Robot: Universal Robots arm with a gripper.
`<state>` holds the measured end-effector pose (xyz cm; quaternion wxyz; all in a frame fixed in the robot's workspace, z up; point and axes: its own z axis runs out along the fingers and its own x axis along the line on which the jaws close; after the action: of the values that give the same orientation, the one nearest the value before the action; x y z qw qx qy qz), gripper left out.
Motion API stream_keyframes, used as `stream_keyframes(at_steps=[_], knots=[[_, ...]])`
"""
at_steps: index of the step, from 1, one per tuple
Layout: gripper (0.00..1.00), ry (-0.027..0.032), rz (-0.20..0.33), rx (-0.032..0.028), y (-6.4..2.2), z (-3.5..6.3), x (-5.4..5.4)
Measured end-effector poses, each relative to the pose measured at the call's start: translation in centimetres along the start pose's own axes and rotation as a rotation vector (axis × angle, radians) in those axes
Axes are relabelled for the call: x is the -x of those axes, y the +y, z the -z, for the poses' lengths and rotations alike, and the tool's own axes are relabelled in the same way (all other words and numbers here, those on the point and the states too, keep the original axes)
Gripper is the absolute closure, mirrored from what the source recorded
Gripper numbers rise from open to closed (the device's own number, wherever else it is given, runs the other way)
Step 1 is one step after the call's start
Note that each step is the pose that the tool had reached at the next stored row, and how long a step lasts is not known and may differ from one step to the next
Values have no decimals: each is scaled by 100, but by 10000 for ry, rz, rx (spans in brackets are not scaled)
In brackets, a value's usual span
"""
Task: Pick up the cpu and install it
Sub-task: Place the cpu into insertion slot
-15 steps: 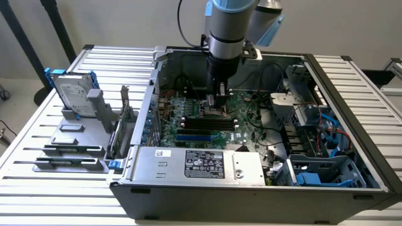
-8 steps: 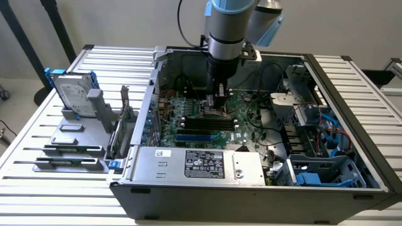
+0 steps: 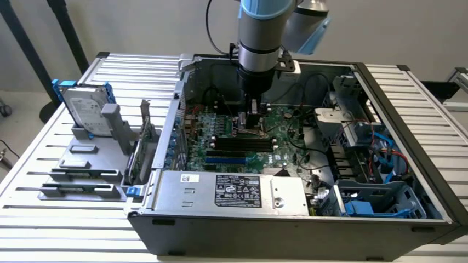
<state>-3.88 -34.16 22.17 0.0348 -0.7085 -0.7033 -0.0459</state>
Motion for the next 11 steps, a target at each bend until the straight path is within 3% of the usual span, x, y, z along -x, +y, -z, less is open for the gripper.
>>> stream_keyframes(at_steps=[3, 8, 11], knots=[[46, -31, -265, 59, -3, -22, 3], [46, -195, -441, 133, -9, -45, 5], [46, -239, -436, 168, -24, -49, 6]])
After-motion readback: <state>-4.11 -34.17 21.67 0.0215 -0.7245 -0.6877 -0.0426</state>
